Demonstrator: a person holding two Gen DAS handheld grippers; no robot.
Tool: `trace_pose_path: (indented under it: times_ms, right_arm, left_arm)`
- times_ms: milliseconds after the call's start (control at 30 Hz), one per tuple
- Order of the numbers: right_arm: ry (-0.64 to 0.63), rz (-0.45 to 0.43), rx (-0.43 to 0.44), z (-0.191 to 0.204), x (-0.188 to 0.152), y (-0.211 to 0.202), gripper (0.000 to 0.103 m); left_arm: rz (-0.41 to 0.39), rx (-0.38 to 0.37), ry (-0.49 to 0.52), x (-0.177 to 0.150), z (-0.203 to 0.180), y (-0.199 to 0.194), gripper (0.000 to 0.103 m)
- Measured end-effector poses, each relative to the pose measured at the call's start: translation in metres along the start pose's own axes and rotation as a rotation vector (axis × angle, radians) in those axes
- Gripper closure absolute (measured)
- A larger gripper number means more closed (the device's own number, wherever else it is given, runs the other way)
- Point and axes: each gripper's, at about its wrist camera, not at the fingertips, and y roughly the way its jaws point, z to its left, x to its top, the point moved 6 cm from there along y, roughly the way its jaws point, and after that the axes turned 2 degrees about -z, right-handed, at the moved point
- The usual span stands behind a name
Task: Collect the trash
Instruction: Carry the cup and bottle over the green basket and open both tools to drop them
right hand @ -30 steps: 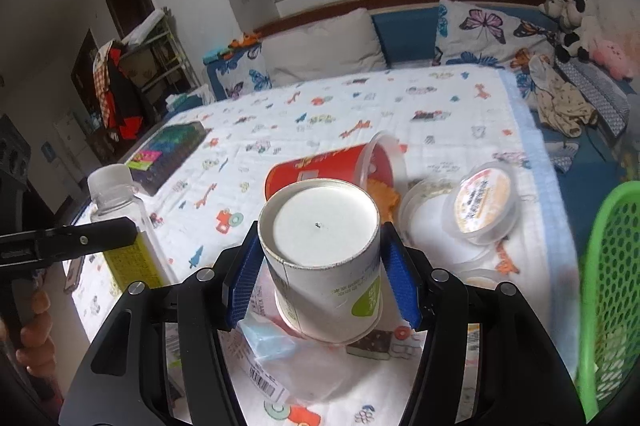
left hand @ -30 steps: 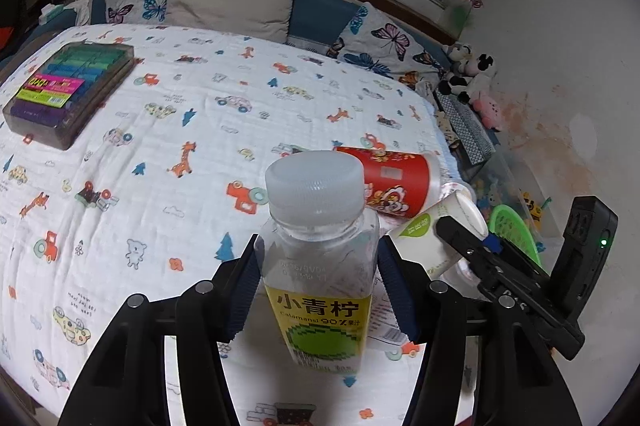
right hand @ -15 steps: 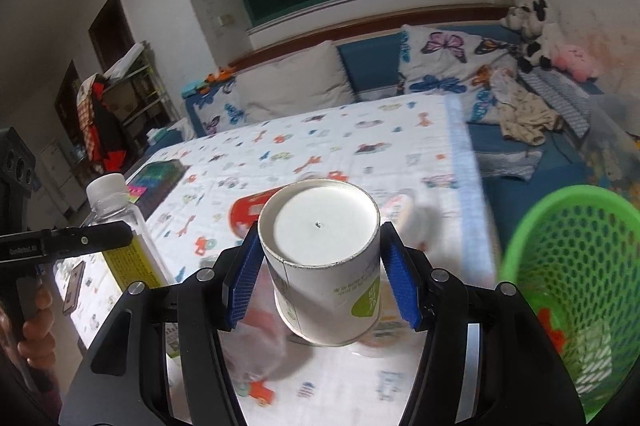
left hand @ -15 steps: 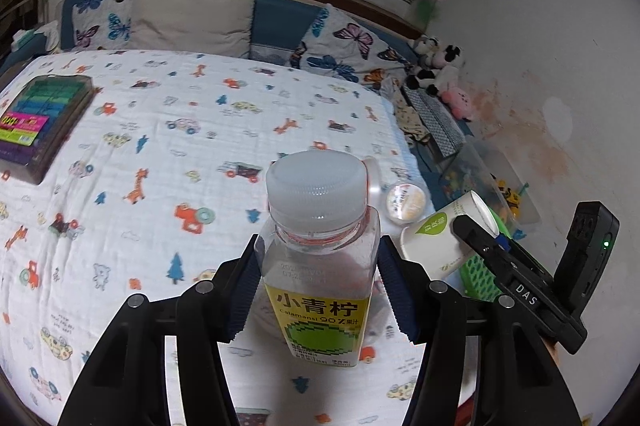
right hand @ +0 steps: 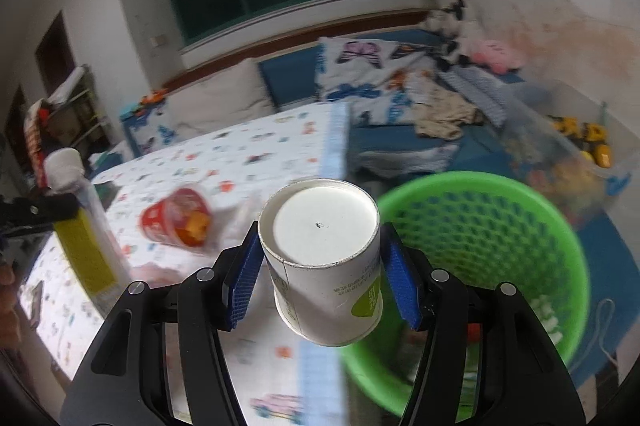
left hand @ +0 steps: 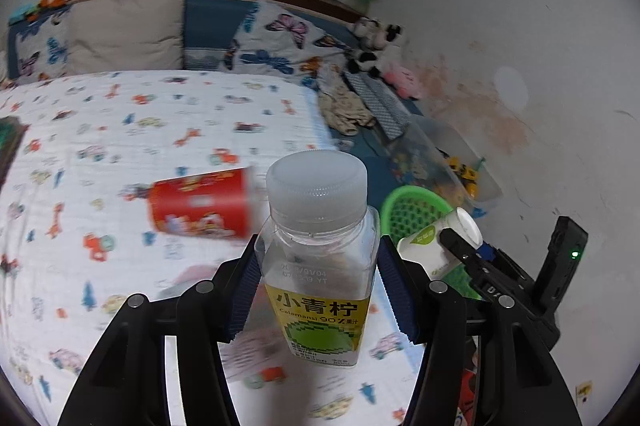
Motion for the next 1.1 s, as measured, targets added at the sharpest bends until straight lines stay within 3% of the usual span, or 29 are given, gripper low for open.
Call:
trace_pose_path:
  times_ms: [433, 900, 1100]
  right_arm:
    - [0.085, 0.046, -0.154, -0.096, -0.029, -0.006, 0.044]
    - [0.128, 0.087, -0.245, -0.142, -0.052, 0.010, 0.044]
    - [0.137, 0.075, -0.261, -0.151, -0.054, 0.007, 0.033]
  left_arm:
    - [0.039, -0.090, 0.095, 0.013, -0.084, 0.047, 0.047]
    - [0.039, -0.131, 0.177, 0.023, -0.140, 0.102, 0.047]
    - [0.048, -0.130, 0.211, 0.020, -0.154, 0.126, 0.047]
